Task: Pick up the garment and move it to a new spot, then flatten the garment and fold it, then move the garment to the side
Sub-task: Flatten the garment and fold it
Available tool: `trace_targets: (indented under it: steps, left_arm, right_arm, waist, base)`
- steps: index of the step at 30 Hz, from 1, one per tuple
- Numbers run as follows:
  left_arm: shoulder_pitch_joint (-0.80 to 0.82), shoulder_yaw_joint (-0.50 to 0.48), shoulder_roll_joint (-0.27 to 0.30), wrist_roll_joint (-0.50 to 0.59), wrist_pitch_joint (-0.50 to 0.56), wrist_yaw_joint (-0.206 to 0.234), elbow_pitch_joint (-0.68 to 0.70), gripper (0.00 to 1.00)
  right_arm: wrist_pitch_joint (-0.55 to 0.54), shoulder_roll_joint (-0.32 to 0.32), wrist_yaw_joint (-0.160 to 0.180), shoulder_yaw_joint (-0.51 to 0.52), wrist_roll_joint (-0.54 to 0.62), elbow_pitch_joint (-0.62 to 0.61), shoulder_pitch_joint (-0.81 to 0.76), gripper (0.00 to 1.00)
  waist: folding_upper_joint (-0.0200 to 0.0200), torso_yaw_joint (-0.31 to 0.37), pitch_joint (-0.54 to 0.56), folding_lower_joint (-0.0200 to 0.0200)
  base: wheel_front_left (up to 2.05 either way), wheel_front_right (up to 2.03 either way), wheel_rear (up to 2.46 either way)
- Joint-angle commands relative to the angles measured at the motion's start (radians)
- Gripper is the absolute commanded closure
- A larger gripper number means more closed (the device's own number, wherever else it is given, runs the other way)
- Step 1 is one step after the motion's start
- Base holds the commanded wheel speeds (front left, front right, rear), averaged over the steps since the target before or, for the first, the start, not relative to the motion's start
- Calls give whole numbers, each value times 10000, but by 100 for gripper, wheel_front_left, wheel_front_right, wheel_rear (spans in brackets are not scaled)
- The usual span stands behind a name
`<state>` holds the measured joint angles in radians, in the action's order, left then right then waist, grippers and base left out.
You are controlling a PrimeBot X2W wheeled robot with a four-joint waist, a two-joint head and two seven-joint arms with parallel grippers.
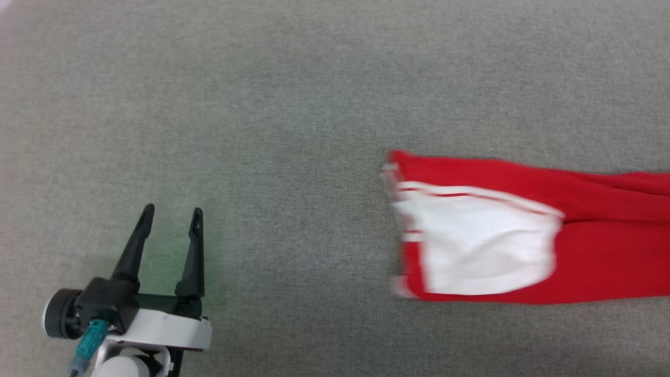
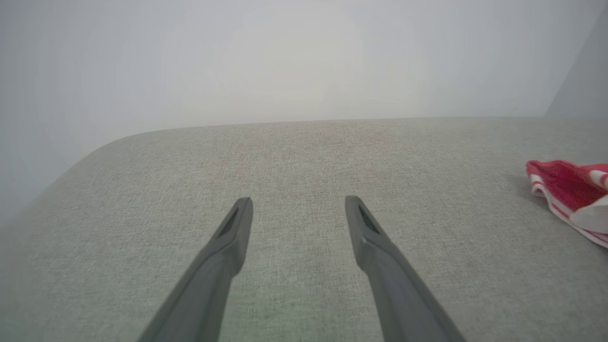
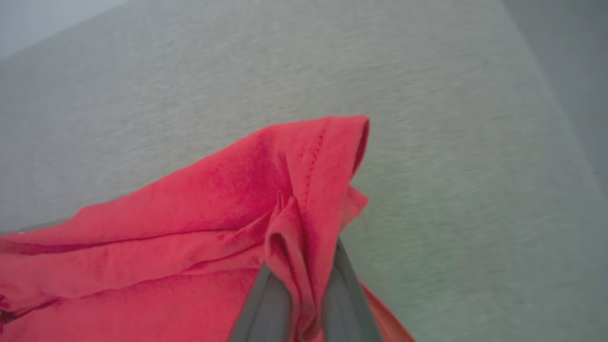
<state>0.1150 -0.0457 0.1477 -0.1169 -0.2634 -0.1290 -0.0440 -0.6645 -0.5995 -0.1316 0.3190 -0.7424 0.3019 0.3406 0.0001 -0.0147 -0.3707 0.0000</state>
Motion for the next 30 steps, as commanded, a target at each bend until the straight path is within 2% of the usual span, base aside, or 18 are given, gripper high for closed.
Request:
trace_targets:
  steps: [1, 5, 10, 14, 20, 21, 26, 30]
  left_arm:
    - [56, -33, -1, 22, -7, -23, 74, 0]
    - [51, 54, 60, 27, -7, -24, 101, 0]
    - [-54, 213, 39, 84, -7, -25, 39, 0]
    - [-128, 357, 13, 40, -7, -25, -77, 0]
    - [-338, 684, -58, -19, -8, -26, -193, 0]
    - [-338, 684, -58, -19, -8, -26, -193, 0]
    - [-341, 858, -196, -103, -8, -26, -207, 0]
    - [-265, 1011, -308, -114, -8, -26, -254, 0]
  right_arm:
    - [249, -284, 19, 381, 266, 352, 171, 100]
    - [593, -564, 19, 650, 605, 989, 392, 100]
    - [485, -288, 17, -448, 261, 564, 457, 100]
    - [59, -156, 19, -1948, -409, -619, 106, 100]
    - [-946, 2, 19, -4088, -1667, -3358, -21, 100]
    - [-946, 2, 19, -4088, -1667, -3358, -21, 100]
    - [-1457, 235, 17, -5361, -1799, -4650, 420, 100]
    - [-1430, 725, 17, -6367, -1519, -4419, 1074, 100]
  waist:
    - [-1, 88, -61, 0]
    - [-1, 130, -62, 0]
    - [-1, 214, 64, 0]
    - [-1, 205, 265, 0]
    - [-1, 172, 525, 0]
    - [-1, 172, 525, 0]
    - [-1, 14, 575, 0]
    - [-1, -167, 553, 0]
  base:
    - [0, 0, 0]
    - [0, 0, 0]
    - [0, 0, 0]
    - [0, 0, 0]
    - [0, 0, 0]
    - [0, 0, 0]
    - [0, 0, 0]
    - [0, 0, 0]
